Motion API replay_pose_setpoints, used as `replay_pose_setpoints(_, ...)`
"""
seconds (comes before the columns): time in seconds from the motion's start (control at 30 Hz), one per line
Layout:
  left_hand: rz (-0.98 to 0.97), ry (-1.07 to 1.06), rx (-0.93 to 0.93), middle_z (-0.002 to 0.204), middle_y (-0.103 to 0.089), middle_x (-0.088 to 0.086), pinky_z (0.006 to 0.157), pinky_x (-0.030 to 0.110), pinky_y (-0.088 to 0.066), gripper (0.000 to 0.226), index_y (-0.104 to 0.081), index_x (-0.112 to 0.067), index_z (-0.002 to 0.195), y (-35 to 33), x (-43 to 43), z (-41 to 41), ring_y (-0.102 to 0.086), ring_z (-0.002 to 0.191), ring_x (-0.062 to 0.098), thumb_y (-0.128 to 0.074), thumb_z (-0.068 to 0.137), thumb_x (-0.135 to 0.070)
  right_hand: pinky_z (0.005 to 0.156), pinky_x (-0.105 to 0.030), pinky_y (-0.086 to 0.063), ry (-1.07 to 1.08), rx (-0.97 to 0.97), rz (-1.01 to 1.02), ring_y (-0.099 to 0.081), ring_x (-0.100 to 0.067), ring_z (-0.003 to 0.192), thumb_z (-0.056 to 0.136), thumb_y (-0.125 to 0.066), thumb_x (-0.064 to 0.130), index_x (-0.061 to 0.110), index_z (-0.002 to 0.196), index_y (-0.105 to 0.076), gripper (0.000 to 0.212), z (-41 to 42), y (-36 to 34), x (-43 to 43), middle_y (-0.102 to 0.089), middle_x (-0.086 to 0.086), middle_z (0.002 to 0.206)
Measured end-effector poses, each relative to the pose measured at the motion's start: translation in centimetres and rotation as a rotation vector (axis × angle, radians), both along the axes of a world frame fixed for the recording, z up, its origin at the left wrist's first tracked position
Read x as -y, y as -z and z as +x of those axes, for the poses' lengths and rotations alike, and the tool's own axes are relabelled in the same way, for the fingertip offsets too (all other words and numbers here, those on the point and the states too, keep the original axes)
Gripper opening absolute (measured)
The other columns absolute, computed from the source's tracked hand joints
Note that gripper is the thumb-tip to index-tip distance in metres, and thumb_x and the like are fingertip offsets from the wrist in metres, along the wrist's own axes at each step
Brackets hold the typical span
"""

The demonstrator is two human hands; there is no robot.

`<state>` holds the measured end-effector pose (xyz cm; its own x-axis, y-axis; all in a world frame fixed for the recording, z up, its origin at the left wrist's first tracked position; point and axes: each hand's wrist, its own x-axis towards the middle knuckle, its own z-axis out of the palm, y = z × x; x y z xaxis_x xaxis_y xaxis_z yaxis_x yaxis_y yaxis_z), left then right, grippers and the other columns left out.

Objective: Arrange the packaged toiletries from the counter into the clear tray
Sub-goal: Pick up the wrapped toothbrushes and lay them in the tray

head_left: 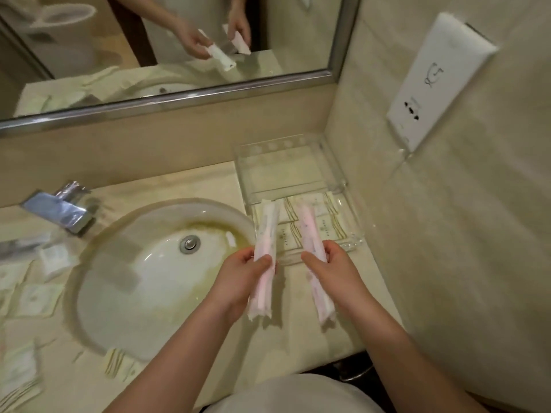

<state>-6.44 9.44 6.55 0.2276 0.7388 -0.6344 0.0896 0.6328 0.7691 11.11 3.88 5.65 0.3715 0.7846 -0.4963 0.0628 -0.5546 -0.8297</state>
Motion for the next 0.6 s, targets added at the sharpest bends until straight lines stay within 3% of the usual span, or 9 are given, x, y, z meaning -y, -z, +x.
replay_pose_setpoints(0.1, -0.086, -0.022, 0.105, 0.091, -0.075, 0.01, 0.081, 0.038, -0.057, 0.015, -0.064, -0.006, 0.107, 0.4, -0.8, 1.3, -0.072, 0.083, 0.022, -0.056, 0.095, -0.002, 0.065, -0.025, -0.05, -0.029, 0.066, 0.018, -0.068, -0.01, 0.085, 0.09, -0.067, 0.033, 0.024, 0.11, -0.062, 0.022, 0.8, 0.1, 0.2, -0.07, 0.005, 0.097)
replay_pose_setpoints(0.23, -0.158, -0.032, 0.17, 0.097, -0.069, 0.014, 0.079, 0.036, -0.056, 0.023, -0.057, 0.0, 0.115, 0.8, -1.5, 2.5, -0.072, 0.083, 0.022, -0.051, 0.094, 0.008, 0.059, -0.028, -0.052, -0.054, 0.097, 0.034, -0.068, -0.007, 0.061, 0.093, -0.063, 0.035, 0.023, 0.101, -0.058, 0.016, 1.6, 0.1, 0.0, -0.069, 0.002, 0.081)
replay_pose_setpoints(0.37, -0.156, -0.011, 0.094, 0.092, -0.059, 0.013, 0.071, 0.033, -0.052, 0.037, -0.055, 0.0, 0.117, 0.7, -2.1, 3.4, -0.061, 0.077, 0.022, -0.039, 0.087, 0.014, 0.065, -0.032, -0.047, -0.056, 0.03, 0.049, -0.057, -0.011, 0.058, 0.104, -0.035, 0.039, 0.02, 0.099, -0.057, 0.029, 1.9, 0.1, -0.4, -0.065, 0.0, 0.08)
replay_pose_setpoints(0.43, -0.133, 0.008, 0.052, 0.086, -0.055, 0.011, 0.065, 0.031, -0.047, 0.034, -0.056, -0.001, 0.117, 0.7, -2.5, 3.6, -0.055, 0.071, 0.02, -0.04, 0.088, 0.006, 0.065, -0.032, -0.048, -0.041, 0.012, 0.036, -0.057, -0.011, 0.059, 0.105, -0.033, 0.036, 0.017, 0.1, -0.058, 0.031, 1.9, 0.1, -0.7, -0.066, -0.003, 0.081)
replay_pose_setpoints(0.53, -0.087, 0.01, 0.059, 0.082, -0.055, 0.007, 0.062, 0.031, -0.044, 0.018, -0.059, -0.011, 0.109, 1.0, -2.7, 3.8, -0.053, 0.066, 0.018, -0.047, 0.099, -0.02, 0.068, -0.033, -0.05, -0.015, -0.006, 0.036, -0.063, -0.011, 0.063, 0.102, -0.045, 0.033, 0.014, 0.097, -0.062, 0.026, 1.9, 0.1, -1.0, -0.068, -0.006, 0.082)
replay_pose_setpoints(0.6, -0.056, -0.004, 0.068, 0.081, -0.06, 0.006, 0.063, 0.031, -0.046, 0.022, -0.06, -0.014, 0.106, 1.2, -2.8, 3.8, -0.055, 0.065, 0.017, -0.046, 0.102, -0.029, 0.069, -0.035, -0.049, 0.035, -0.073, 0.027, -0.063, -0.018, 0.068, 0.095, -0.056, 0.035, 0.013, 0.089, -0.063, 0.024, 2.0, 0.3, -1.2, -0.065, -0.01, 0.081)
